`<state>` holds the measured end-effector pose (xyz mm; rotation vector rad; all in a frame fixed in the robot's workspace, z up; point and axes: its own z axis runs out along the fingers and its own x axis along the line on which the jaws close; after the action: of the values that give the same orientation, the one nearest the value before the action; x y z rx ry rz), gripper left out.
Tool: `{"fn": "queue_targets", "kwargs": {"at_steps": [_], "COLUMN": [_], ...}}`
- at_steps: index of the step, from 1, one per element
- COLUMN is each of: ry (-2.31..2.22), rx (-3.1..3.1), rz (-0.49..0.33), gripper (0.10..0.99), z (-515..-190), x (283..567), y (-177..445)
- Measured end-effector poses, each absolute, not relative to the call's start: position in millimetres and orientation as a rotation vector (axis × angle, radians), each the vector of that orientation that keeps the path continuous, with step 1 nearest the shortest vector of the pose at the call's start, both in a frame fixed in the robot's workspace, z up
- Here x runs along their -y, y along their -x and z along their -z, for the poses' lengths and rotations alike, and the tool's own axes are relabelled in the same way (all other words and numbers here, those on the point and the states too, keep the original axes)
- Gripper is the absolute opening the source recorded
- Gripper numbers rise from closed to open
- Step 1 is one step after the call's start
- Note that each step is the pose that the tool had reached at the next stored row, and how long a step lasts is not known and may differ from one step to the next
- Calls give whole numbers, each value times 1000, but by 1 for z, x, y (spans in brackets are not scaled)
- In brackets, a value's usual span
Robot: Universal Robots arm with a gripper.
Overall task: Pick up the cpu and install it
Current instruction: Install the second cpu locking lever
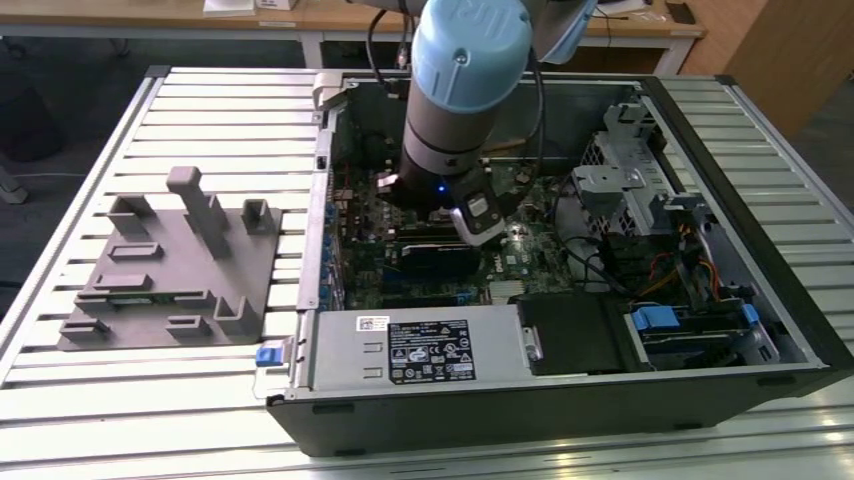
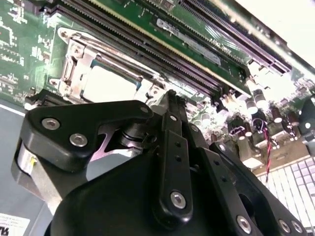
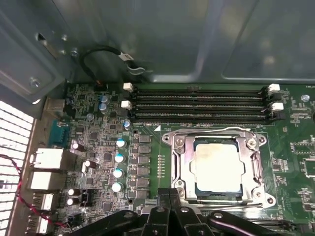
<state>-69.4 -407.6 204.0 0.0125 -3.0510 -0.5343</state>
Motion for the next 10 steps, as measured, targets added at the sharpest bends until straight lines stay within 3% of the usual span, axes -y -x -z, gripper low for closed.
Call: {"fn": "queue_targets", "kwargs": {"at_steps": [10], "ry": [-12], "rx": [3051], "rz": [534], "gripper": [106], "z": [-223], "x": [407], "y": [69]}}
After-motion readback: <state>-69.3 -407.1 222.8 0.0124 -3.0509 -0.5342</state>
